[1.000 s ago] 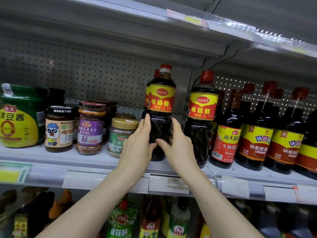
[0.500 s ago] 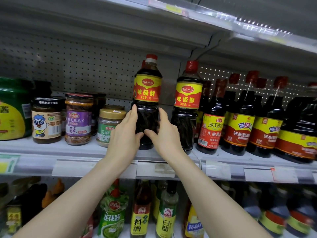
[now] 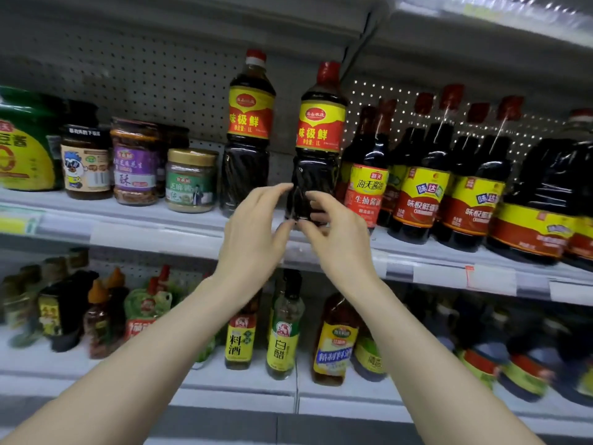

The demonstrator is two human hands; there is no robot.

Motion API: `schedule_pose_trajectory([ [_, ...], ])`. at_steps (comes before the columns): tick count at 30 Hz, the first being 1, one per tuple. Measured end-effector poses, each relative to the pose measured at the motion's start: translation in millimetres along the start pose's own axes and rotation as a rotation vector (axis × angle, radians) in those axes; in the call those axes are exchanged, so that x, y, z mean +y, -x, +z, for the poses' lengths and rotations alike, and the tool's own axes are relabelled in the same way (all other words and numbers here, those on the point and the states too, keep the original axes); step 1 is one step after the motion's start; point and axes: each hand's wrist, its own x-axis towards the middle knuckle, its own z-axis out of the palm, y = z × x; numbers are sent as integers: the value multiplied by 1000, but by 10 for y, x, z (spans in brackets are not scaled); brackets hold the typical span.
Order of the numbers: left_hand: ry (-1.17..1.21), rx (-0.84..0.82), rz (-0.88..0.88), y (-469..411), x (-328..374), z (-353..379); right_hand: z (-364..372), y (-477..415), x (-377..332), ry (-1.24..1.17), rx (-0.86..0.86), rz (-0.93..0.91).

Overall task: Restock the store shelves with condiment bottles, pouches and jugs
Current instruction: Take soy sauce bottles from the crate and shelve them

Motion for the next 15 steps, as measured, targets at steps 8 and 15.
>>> schedule_pose_trajectory([
  [8,50,-49,-79,712,820,824,-866,745,935,49,-47,-6],
  [15,68,-79,-64,1436,1658,1621,-1673,1545,1854,19,-35,14],
])
